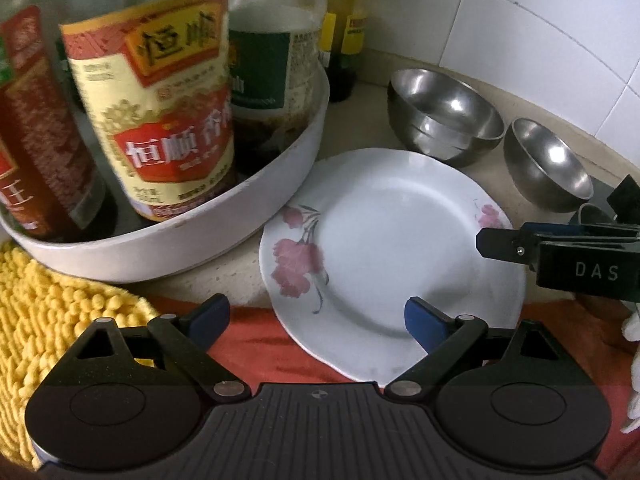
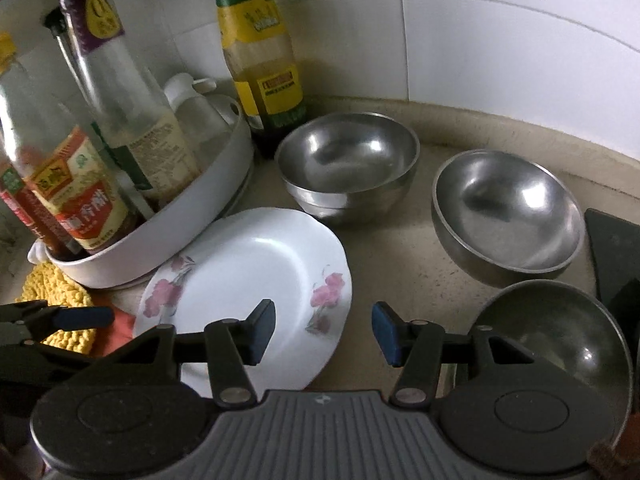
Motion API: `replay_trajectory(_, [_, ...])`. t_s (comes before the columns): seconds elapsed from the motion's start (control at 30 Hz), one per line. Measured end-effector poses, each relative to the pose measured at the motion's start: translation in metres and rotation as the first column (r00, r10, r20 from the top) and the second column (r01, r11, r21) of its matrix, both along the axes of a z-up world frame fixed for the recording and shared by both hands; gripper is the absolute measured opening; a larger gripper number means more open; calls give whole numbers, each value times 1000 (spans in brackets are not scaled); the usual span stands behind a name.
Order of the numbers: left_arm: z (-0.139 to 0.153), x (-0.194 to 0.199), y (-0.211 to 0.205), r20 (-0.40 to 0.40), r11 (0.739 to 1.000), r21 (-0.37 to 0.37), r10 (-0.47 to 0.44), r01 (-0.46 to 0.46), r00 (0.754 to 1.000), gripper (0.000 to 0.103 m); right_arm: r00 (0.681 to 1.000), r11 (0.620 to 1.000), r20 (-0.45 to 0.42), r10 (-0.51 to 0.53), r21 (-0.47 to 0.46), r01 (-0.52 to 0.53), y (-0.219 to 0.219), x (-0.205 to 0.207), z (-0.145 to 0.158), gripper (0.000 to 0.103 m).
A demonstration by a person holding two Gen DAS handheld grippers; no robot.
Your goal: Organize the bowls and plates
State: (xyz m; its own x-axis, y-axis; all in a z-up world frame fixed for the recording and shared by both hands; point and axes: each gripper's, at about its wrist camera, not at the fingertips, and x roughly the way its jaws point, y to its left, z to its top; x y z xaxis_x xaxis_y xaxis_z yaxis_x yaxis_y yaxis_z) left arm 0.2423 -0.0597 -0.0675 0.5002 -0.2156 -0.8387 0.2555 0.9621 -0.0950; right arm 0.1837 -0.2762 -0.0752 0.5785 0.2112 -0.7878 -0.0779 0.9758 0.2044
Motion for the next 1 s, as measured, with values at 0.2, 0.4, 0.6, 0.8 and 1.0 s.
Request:
replay_trajectory(0.2, [-6, 9, -8, -10, 1000, -2, -15, 15, 1000, 97, 1000, 1000, -13, 0, 0, 0, 0, 9, -8, 50])
replay_trajectory(0.4, [-10, 16, -10, -23, 1000, -28, -13, 13, 1000, 98, 1000, 1000, -21, -1, 4, 1, 0, 22, -12, 51])
replay_trajectory(0.6, [-12, 19, -15, -13, 999, -26, -32, 32, 999, 99, 999, 1000, -33, 3, -3, -3, 1, 33, -18, 51])
replay_trajectory(0.8, [-12, 15, -15, -1, 998, -34, -57, 57, 998, 98, 995, 994, -81, 60, 99, -52, 6, 41, -24, 55])
replay_trajectory(1.0, [-8, 1, -8, 2, 999, -19, -49, 49, 999, 97, 992, 993, -100, 83, 97, -73, 14, 25, -18, 57])
